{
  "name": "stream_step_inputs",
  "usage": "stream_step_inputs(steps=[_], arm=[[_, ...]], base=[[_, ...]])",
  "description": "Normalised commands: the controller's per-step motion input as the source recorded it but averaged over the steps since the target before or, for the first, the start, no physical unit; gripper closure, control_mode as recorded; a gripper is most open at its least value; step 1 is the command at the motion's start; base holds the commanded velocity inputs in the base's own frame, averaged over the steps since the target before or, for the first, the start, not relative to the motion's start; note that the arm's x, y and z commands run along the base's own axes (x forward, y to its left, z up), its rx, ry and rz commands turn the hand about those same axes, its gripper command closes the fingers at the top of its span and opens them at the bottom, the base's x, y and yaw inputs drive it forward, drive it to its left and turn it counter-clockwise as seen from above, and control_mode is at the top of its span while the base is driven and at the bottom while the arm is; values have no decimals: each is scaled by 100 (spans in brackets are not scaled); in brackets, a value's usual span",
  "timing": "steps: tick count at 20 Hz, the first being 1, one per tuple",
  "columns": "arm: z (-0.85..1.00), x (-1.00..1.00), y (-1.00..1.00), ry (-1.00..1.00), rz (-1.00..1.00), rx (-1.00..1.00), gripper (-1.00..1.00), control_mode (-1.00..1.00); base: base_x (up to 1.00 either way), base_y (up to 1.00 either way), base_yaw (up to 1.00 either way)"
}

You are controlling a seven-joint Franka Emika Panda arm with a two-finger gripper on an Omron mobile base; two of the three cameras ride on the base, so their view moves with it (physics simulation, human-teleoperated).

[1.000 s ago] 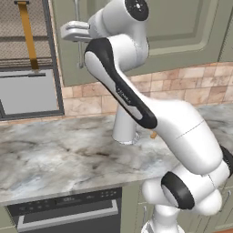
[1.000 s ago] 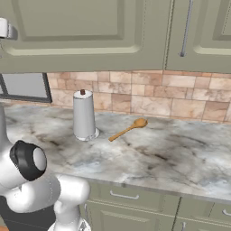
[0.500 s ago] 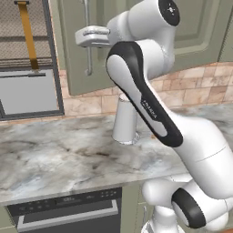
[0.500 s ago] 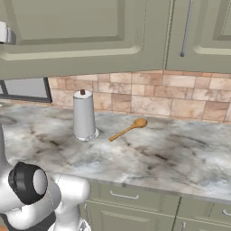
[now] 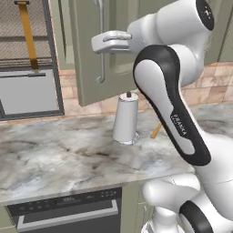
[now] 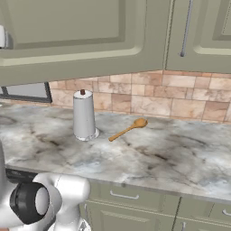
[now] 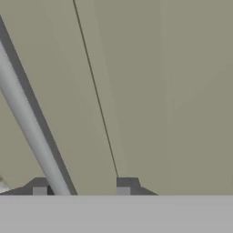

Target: Pick the spray and sponge from the cabinet and place them on the counter.

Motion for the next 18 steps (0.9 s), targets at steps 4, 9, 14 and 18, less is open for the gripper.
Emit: stream_step_inputs(steps=[4, 9, 14, 18], arm=[[0, -18, -63, 0, 8, 0, 100, -100], [-2, -3, -30, 0, 8, 0, -100, -100], [0, -13, -28, 0, 7, 0, -100, -100], [0, -30, -18, -2, 7, 0, -100, -100]], base=[[0, 0, 0], [0, 0, 0], [0, 0, 0], [0, 0, 0]])
